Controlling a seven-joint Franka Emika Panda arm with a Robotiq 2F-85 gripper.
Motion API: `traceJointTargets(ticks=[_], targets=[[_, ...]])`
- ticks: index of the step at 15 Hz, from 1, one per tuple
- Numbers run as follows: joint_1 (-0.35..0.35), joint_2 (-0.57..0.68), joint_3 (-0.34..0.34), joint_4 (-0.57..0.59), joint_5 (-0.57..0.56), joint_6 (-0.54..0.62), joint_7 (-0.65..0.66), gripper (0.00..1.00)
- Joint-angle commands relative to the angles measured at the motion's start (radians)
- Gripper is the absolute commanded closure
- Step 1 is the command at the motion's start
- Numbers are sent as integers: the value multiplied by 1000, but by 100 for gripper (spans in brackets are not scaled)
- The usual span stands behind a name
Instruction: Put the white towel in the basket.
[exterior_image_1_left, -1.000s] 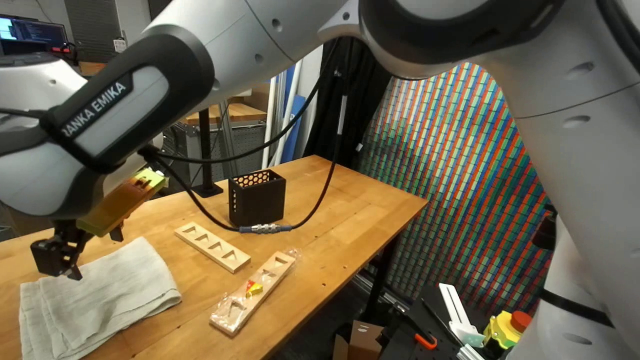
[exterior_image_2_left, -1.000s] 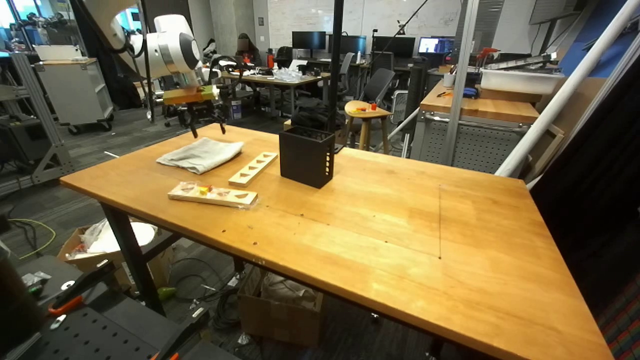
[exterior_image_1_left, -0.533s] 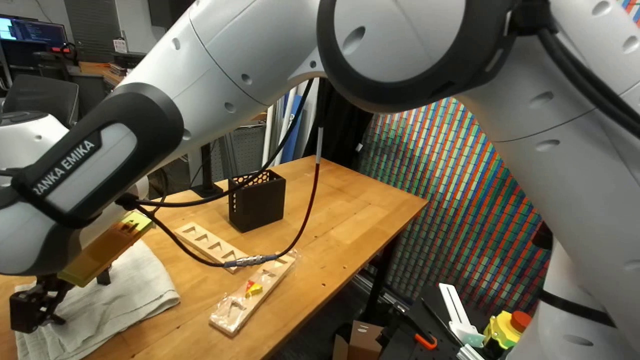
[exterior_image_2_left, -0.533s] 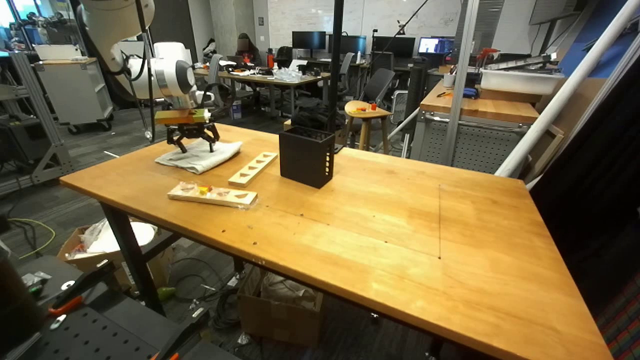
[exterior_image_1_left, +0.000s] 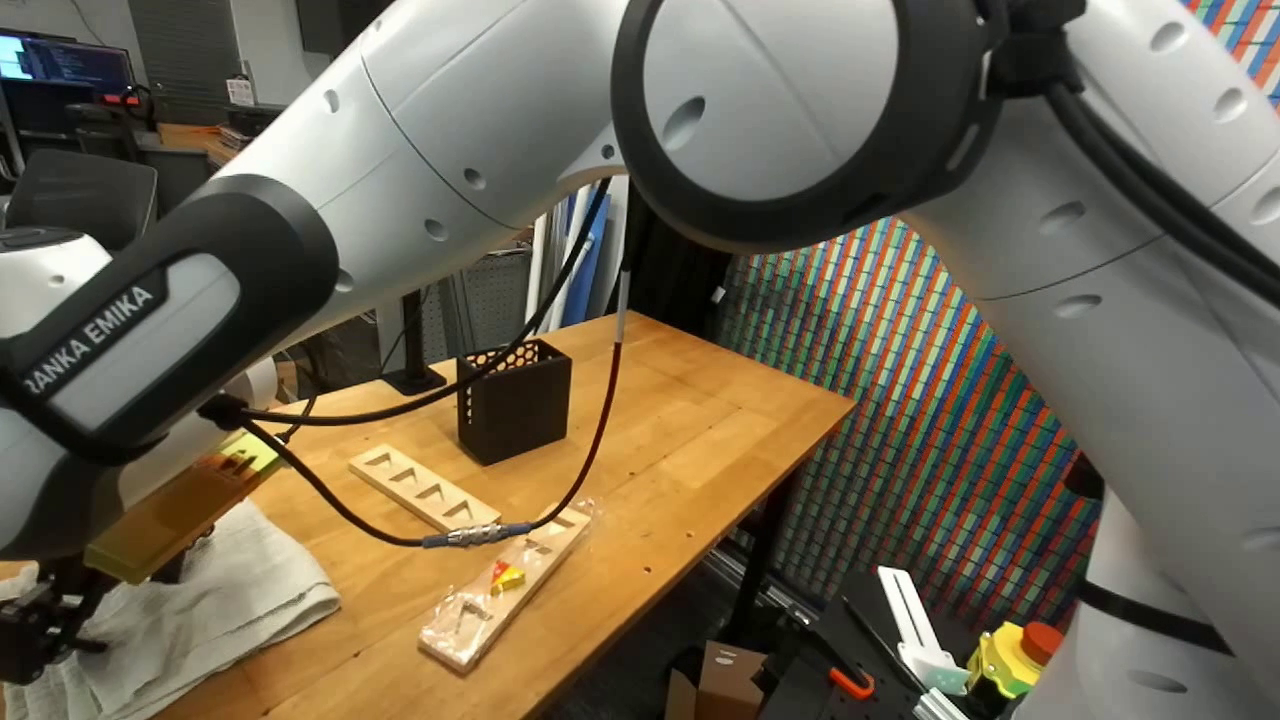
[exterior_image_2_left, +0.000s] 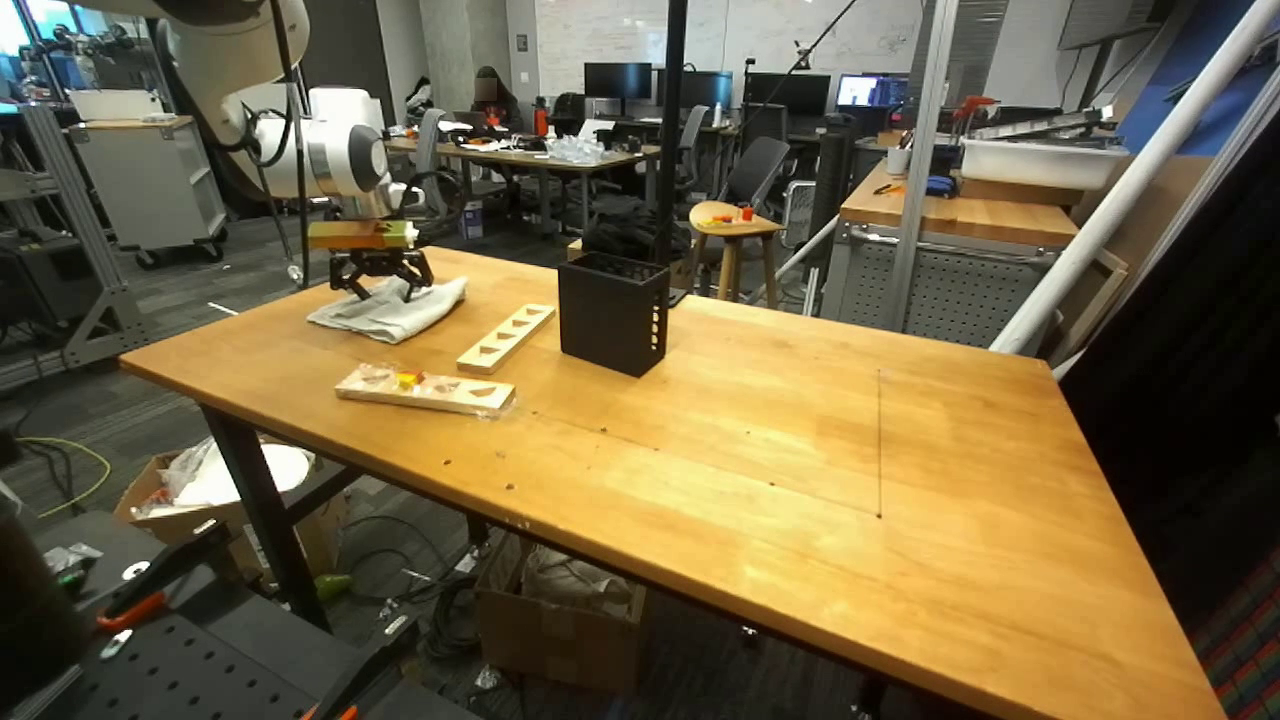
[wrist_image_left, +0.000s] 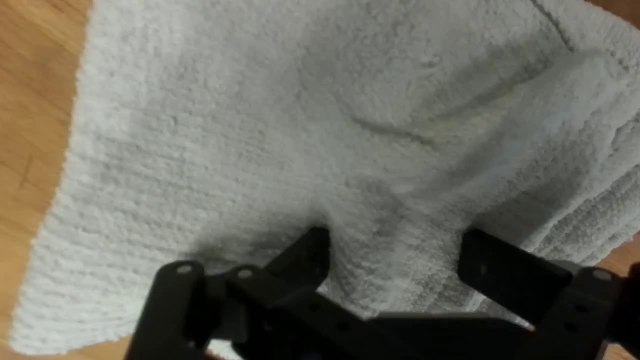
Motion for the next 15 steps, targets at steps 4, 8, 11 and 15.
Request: traceJointTargets(ticks=[4,8,11,15], targets=[[8,5,2,30,50,0,-30,80],[2,-53,-7,0,44,-37,-37,100],[-12,-112,-13,-19,39,-99,-58,96],[-33,-206,-22,-15,29,-227,-106,96]])
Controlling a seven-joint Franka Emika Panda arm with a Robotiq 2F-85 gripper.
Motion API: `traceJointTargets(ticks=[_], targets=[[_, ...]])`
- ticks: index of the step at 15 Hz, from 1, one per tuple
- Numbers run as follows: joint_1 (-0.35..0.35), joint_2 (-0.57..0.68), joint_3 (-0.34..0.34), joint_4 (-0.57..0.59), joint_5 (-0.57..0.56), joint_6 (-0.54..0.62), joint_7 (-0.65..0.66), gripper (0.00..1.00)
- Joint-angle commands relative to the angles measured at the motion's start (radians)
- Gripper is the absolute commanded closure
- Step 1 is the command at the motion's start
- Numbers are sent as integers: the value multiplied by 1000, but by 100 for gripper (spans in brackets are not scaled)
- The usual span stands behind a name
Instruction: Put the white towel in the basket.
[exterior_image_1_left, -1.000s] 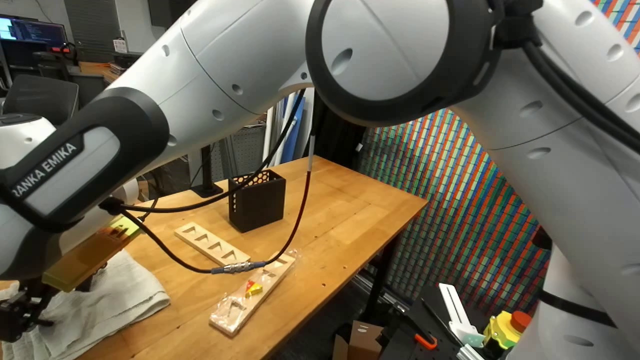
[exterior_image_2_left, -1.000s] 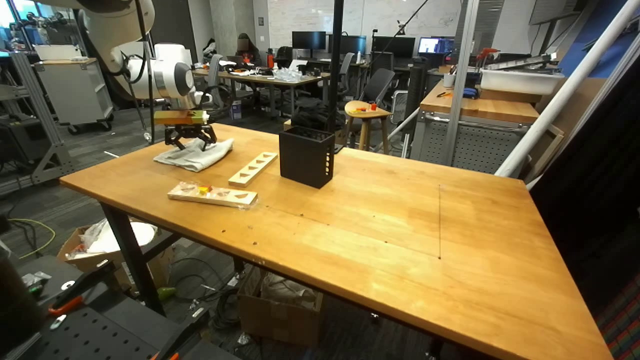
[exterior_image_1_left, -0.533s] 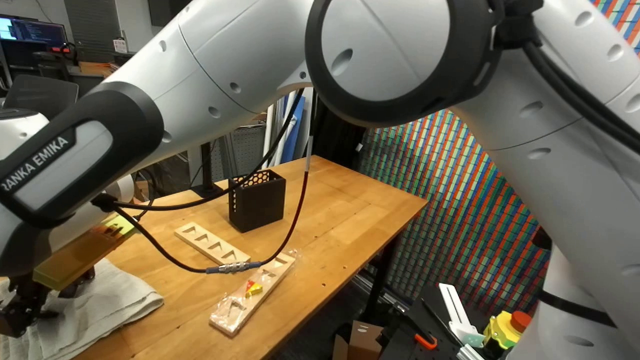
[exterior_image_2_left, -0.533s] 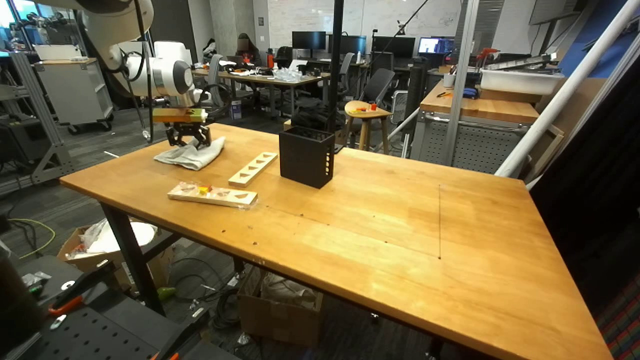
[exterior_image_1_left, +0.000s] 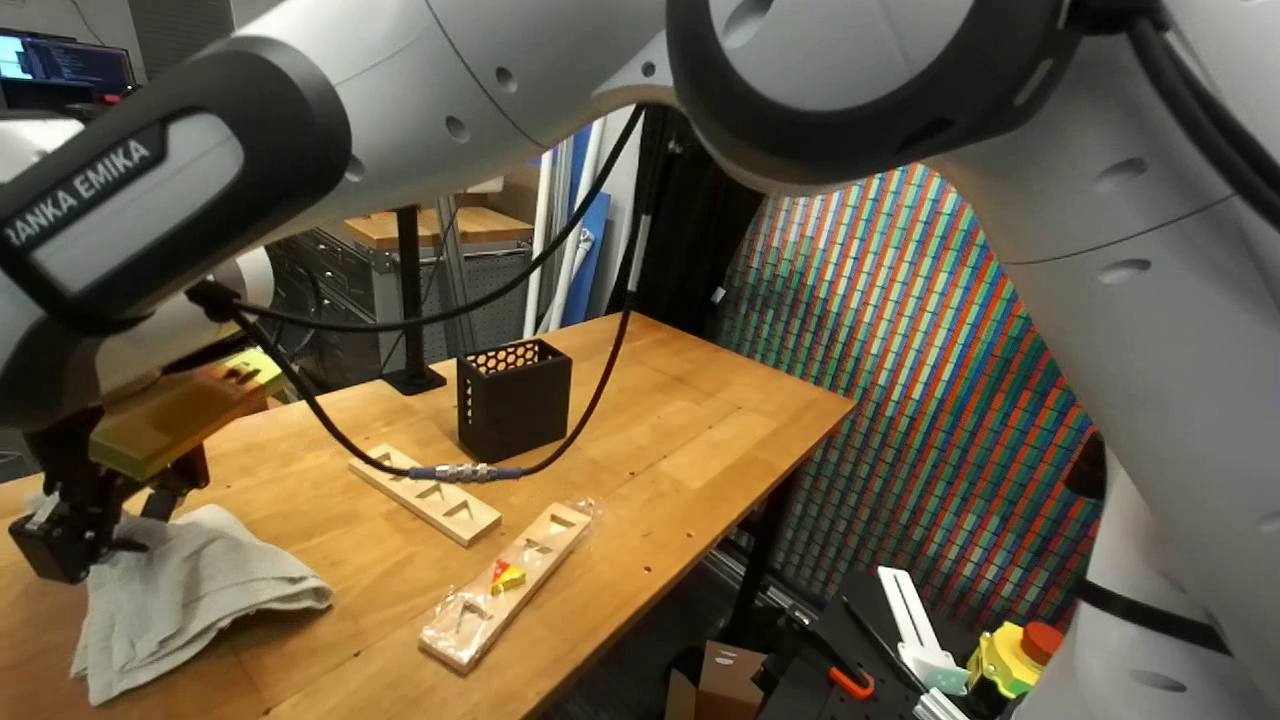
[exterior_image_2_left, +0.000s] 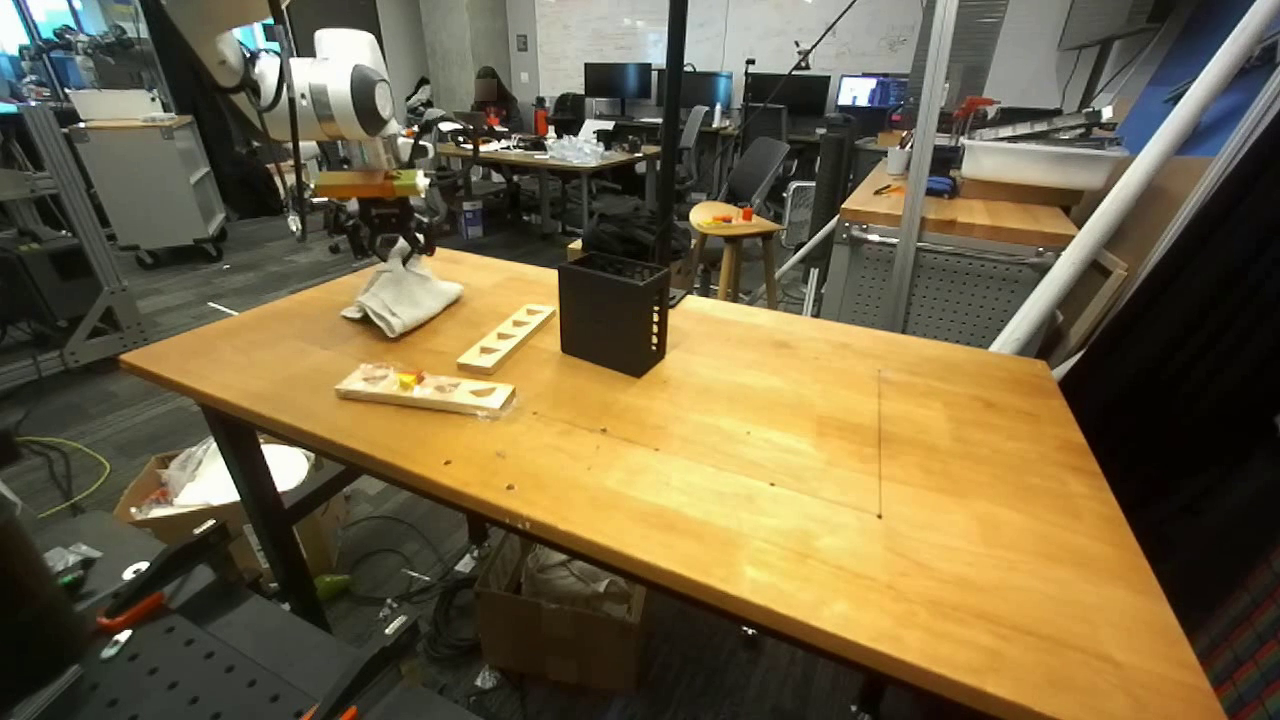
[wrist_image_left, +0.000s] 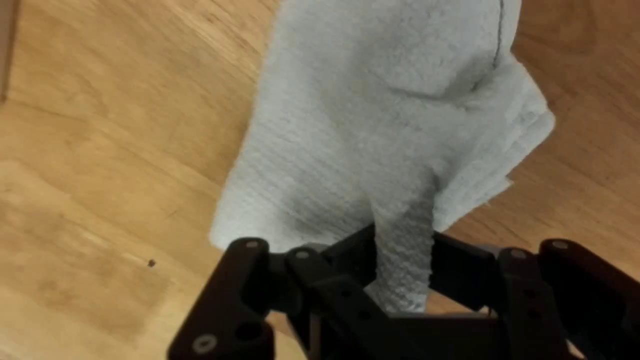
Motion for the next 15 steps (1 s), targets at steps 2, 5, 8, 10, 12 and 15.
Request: traceJointTargets(ticks=[2,5,8,10,12,15], targets=[[-27,-133,-9,-15,5,-153,-79,96],[-54,-189,-10,-1,7,-251,-124,96],[-94,-246,-21,-12,8,-305,-159,96],[-131,-291,-33,-30,11,-330,-179,96],[-167,-332,-50,-43,9,-356,-197,96],[-227,-376,-75,-59,12,-387,-232,96]])
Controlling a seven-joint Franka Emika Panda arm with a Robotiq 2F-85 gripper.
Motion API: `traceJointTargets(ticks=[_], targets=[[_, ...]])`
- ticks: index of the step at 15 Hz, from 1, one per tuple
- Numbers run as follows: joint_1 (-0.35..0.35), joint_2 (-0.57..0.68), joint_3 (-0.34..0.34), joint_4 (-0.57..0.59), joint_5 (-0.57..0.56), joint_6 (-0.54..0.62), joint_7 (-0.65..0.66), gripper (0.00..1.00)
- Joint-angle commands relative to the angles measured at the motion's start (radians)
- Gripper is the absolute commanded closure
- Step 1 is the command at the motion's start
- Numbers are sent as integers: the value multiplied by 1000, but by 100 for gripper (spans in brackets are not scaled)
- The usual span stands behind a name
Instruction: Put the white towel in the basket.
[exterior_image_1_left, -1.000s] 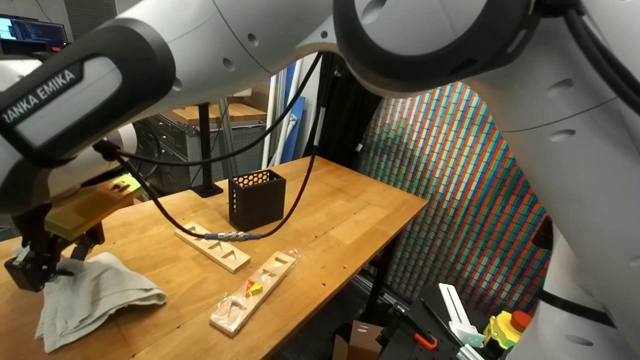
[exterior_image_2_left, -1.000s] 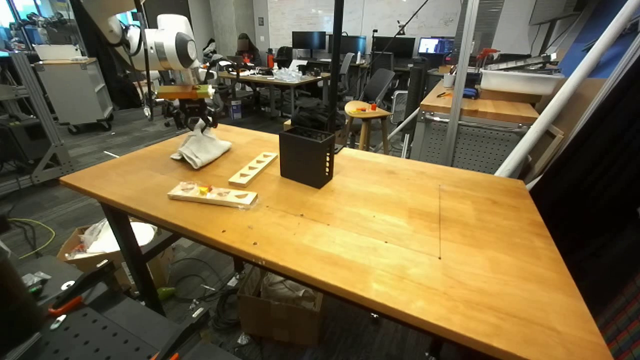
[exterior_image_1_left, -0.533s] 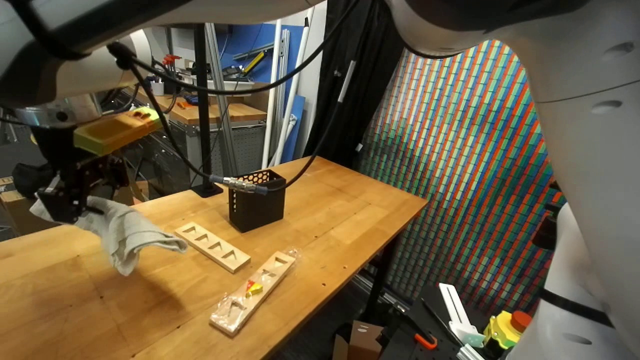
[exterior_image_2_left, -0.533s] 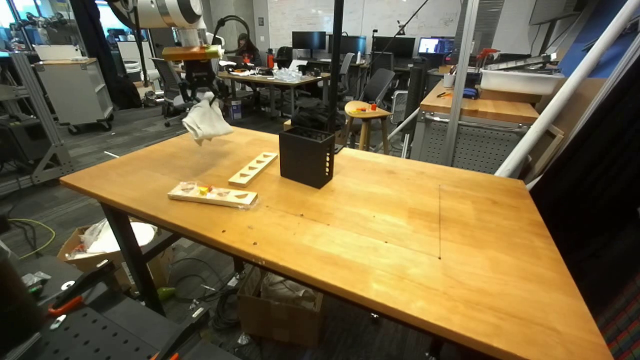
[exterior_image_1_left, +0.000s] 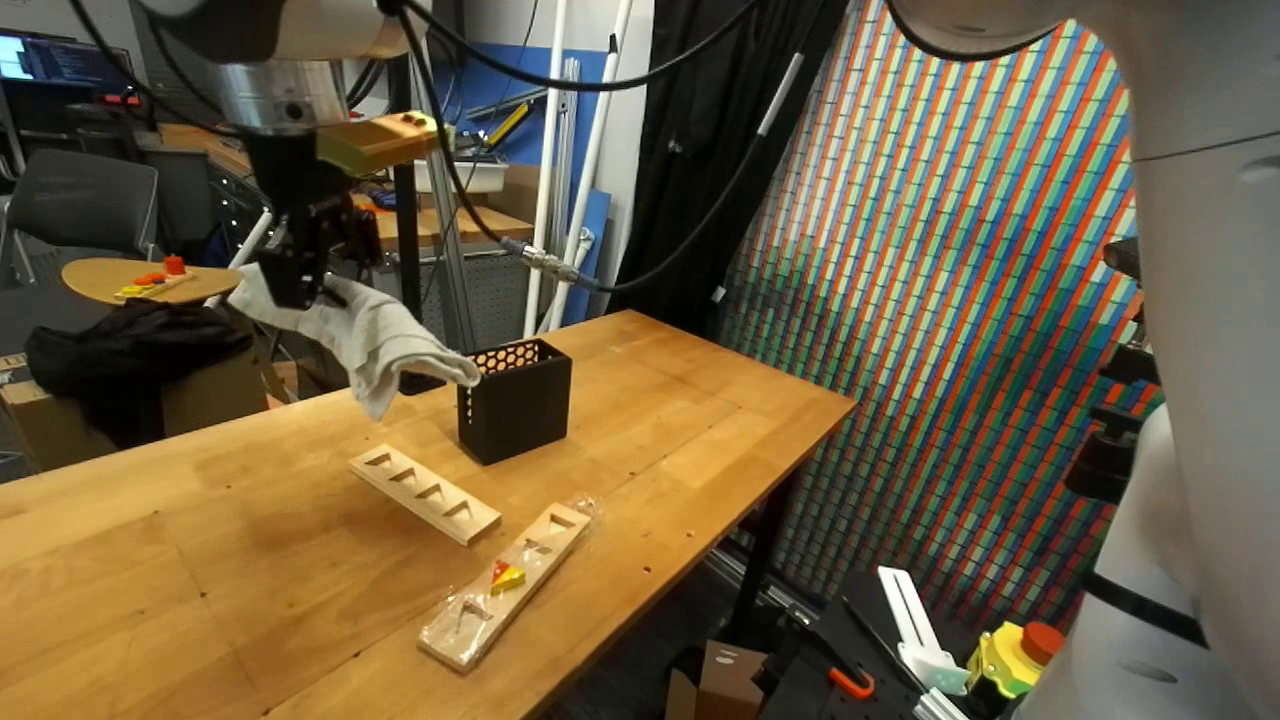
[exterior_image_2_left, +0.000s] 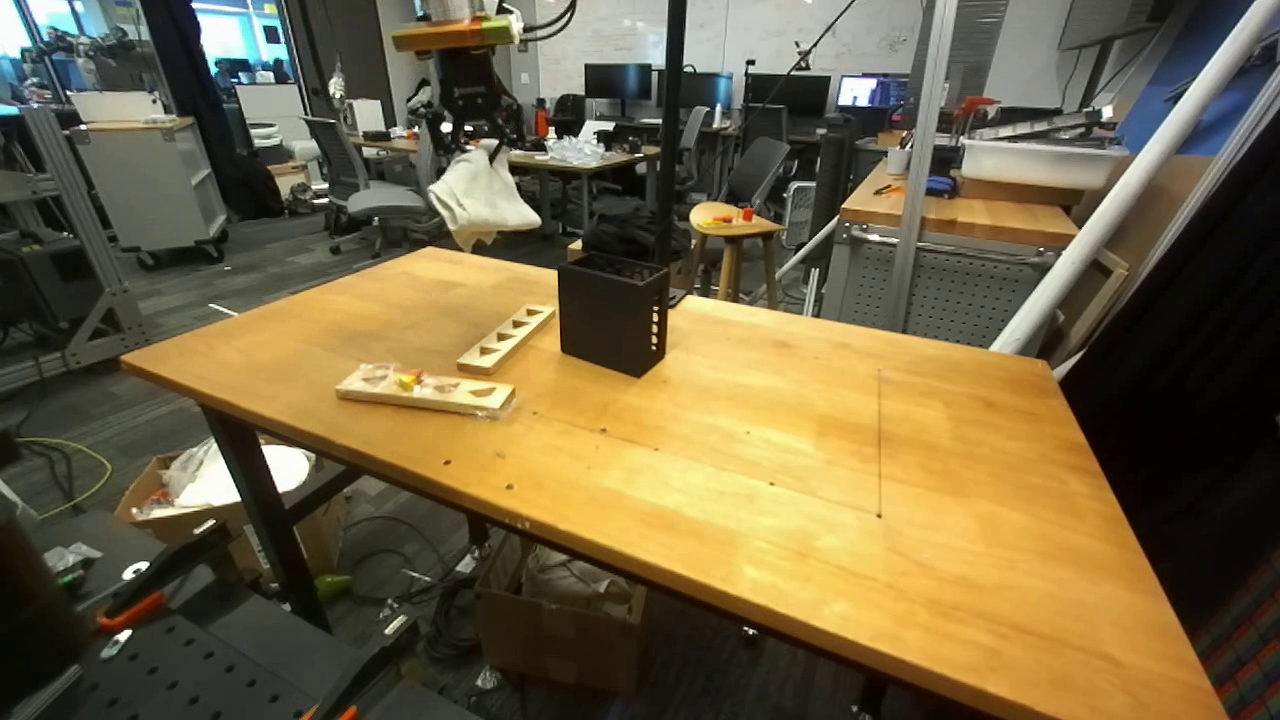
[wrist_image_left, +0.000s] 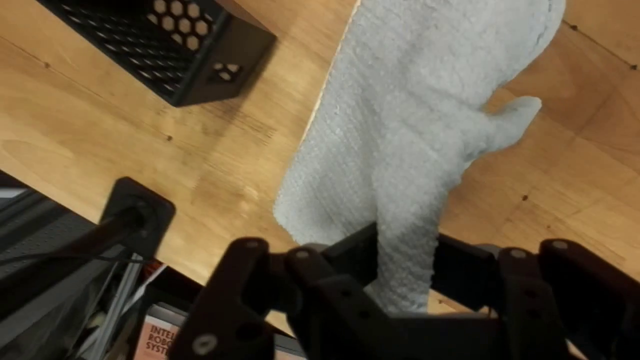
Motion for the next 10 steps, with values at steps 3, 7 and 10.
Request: traceJointTargets(ticks=[3,7,10], targets=[[-93,-100,-43,-65,12,-54,-61,96],[-145,-101,-67,-64,7,-42,-101,96],[-174,-78,-78,-52,11,-29,-130,96]])
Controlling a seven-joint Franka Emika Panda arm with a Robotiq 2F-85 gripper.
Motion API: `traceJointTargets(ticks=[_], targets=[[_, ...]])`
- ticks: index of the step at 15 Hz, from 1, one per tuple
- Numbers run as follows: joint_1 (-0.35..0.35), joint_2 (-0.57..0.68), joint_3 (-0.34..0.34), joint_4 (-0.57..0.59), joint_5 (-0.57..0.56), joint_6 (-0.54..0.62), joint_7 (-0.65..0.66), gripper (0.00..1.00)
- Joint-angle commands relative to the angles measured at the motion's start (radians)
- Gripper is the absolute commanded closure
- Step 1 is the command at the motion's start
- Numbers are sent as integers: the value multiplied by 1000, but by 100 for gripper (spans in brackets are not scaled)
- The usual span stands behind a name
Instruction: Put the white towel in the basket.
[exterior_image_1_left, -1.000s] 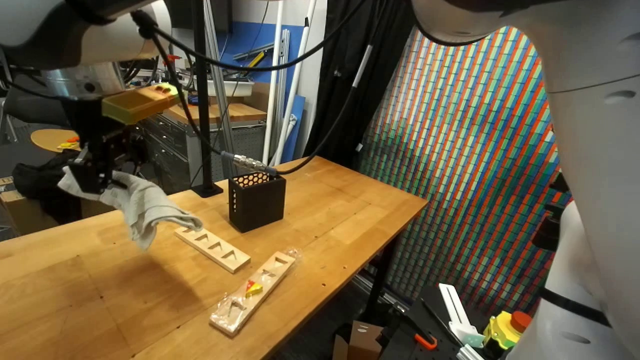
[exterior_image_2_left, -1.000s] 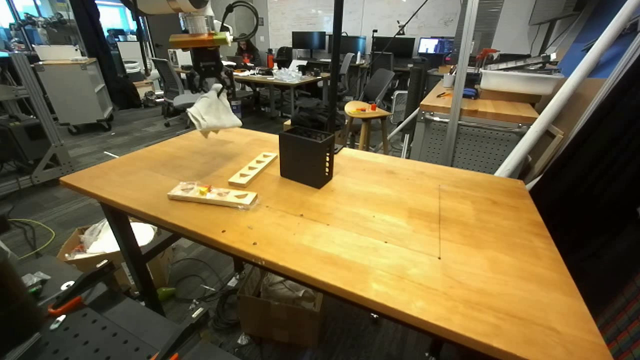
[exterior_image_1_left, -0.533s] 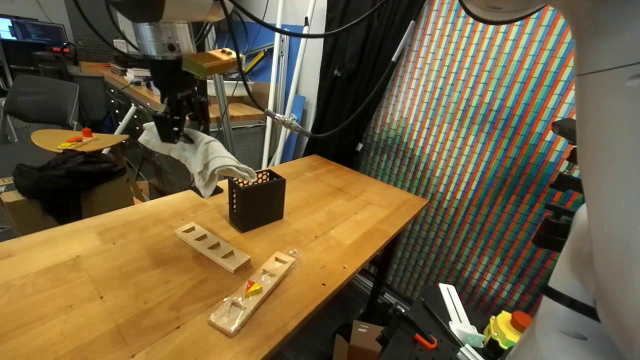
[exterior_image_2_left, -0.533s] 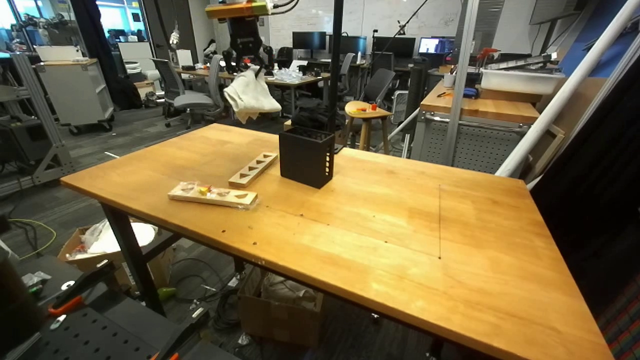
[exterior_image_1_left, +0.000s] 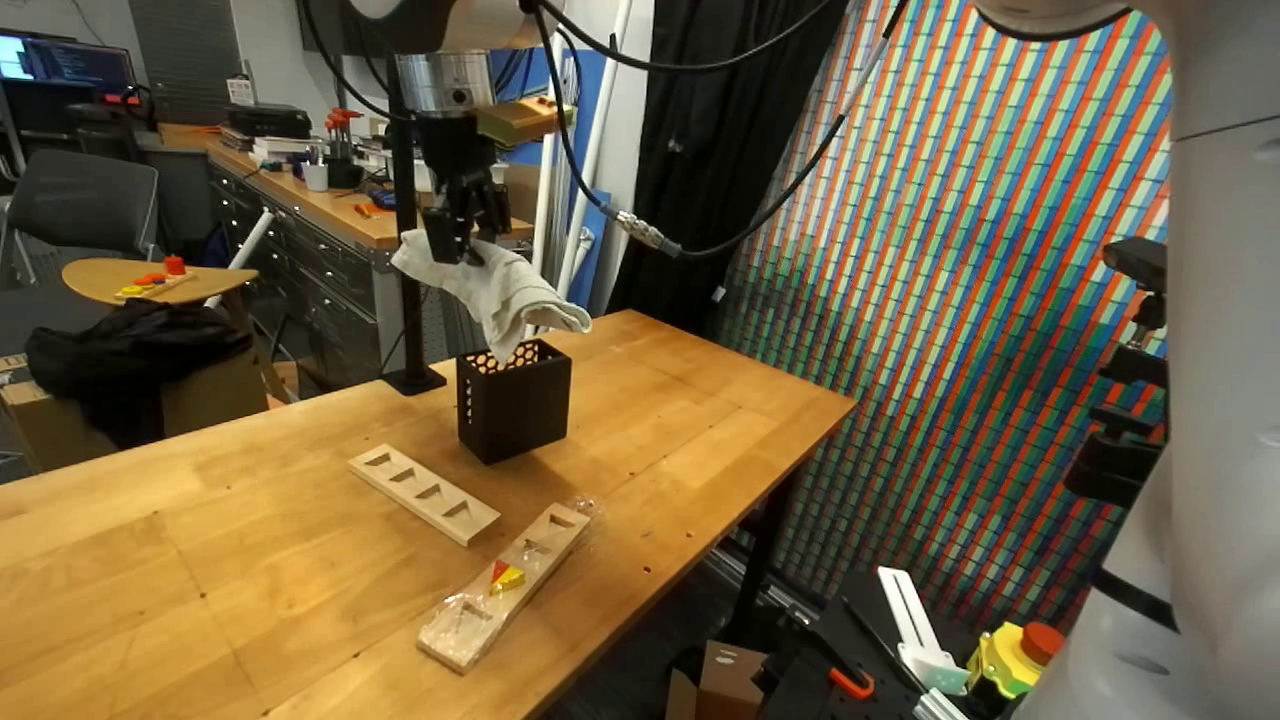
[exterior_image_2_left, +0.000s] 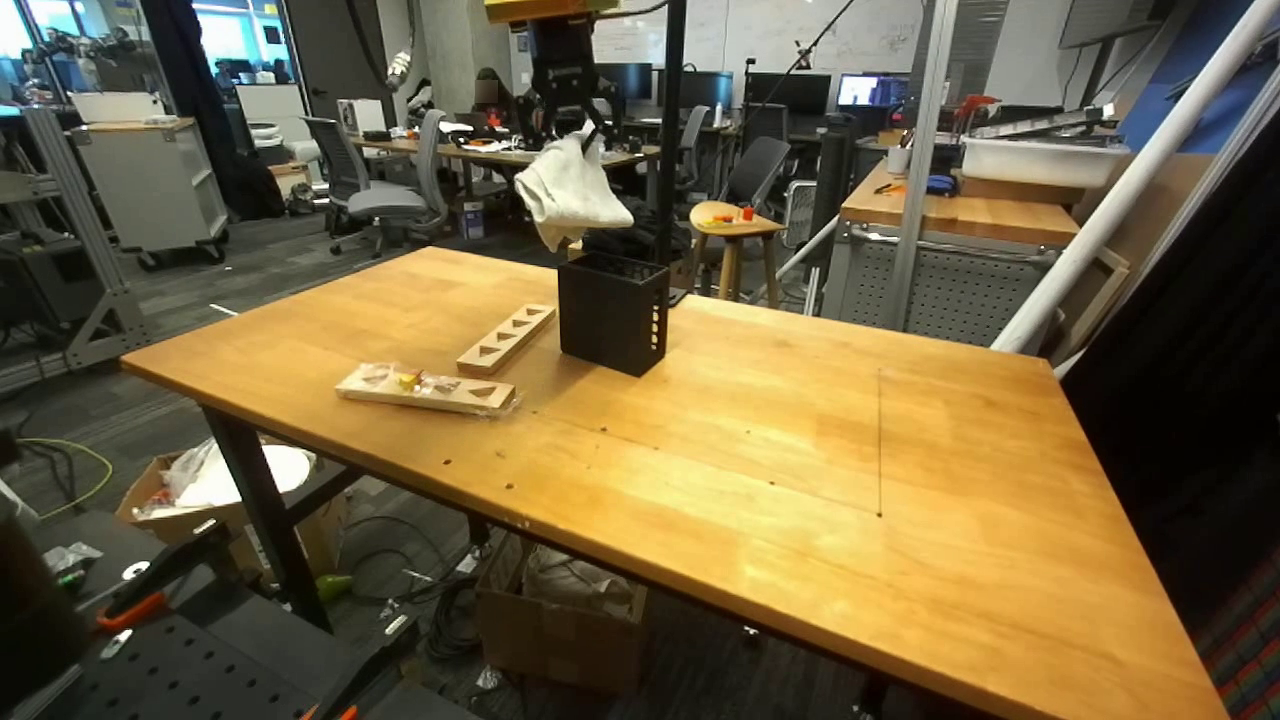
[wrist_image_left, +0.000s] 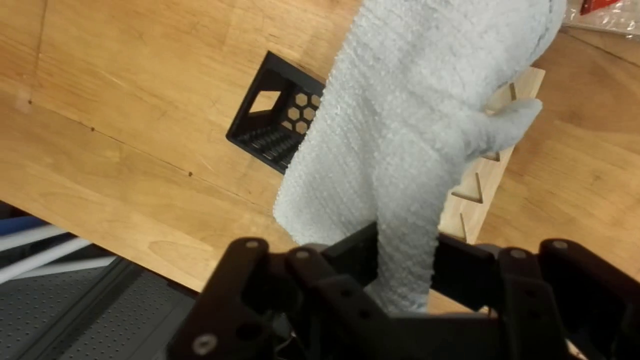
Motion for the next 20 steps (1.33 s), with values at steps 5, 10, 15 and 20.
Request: traceJointTargets(ticks=[5,10,15,20], targets=[[-56,27,-18,-13,31,62,-54,96],[-71,83,-14,-23,57,108,-54,96],[-73,128,-10,-53,86,100,-45,96],[-84,150,-1,-90,156,140,-48,96]])
